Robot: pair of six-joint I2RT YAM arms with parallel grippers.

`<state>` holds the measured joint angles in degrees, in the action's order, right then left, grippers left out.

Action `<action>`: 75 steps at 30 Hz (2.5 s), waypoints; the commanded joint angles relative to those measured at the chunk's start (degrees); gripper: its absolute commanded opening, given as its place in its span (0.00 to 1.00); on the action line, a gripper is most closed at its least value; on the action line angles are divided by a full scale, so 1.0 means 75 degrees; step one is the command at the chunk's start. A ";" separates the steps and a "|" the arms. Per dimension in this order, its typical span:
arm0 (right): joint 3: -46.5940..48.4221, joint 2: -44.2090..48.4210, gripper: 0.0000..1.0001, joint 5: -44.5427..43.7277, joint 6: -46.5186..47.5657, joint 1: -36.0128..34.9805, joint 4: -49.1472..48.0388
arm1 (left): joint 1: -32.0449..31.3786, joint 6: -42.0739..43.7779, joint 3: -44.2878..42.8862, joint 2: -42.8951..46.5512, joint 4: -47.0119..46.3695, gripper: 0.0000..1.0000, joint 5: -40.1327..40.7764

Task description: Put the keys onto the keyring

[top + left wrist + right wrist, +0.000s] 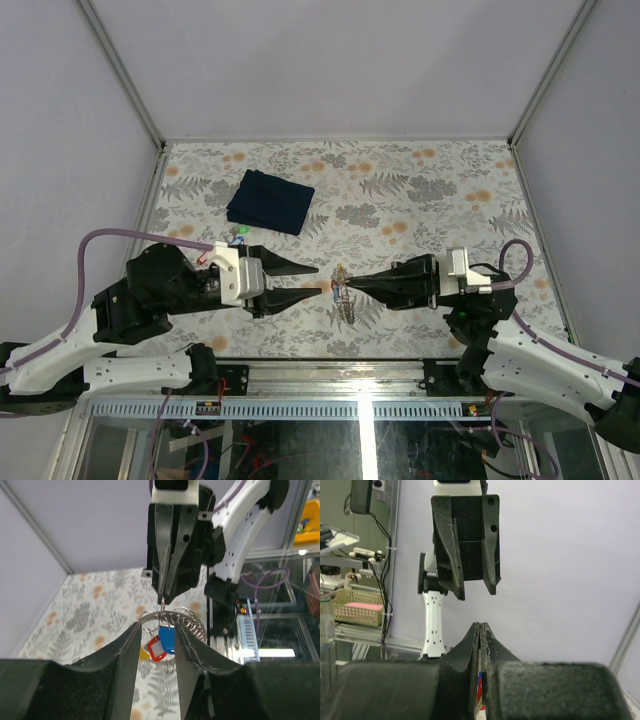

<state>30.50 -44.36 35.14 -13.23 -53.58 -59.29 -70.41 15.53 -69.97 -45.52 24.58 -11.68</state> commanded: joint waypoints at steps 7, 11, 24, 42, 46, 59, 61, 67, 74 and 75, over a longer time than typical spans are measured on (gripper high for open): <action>0.0470 -0.0009 0.00 -0.0243 -0.0544 -0.0011 -0.1460 | -0.0023 -0.0185 0.0130 -0.0297 -0.1604 0.33 -0.0471; 0.0428 0.0137 0.00 -0.0502 -0.0351 -0.0004 -0.1060 | -0.0026 -0.0275 0.0253 -0.0260 -0.1726 0.33 -0.0351; 0.0198 0.1433 0.00 -0.1987 0.1482 -0.0005 0.2803 | -0.0027 -0.1579 0.1206 -0.0092 -0.1877 0.42 0.2272; 0.0725 0.1952 0.00 -0.4943 0.2139 -0.0006 0.9028 | 0.4340 -0.2793 0.1883 -0.1057 -0.1399 0.65 0.1065; 0.0789 0.1508 0.00 -0.5132 0.2104 -0.0006 0.9572 | 0.4923 -0.2793 0.1994 -0.1067 -0.1075 0.70 0.0989; 0.1110 -0.2253 0.00 -0.4943 0.2716 0.0006 0.8434 | 0.5933 -0.2686 0.2465 -0.0722 -0.0604 0.77 0.0517; 0.1306 -0.2860 0.00 -0.4835 0.2839 0.0061 0.8126 | 0.5977 -0.2653 0.2530 -0.0664 -0.0574 0.78 0.0518; 0.1891 -0.4506 0.02 -0.4035 0.3025 0.0484 0.7402 | 0.6165 -0.2575 0.2754 -0.0485 -0.0440 0.79 0.0515; 0.2397 -0.5462 0.22 -0.3235 0.2821 0.0954 0.6793 | 0.6922 -0.2724 0.3075 -0.0357 -0.0380 0.79 0.0184; 0.2416 -0.5460 0.26 -0.3154 0.2739 0.1009 0.6789 | 0.7138 -0.2790 0.3137 -0.0359 -0.0407 0.79 0.0035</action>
<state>45.01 -84.16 6.57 8.29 -47.57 -2.76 -21.56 -4.86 -48.14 -48.93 21.65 -8.12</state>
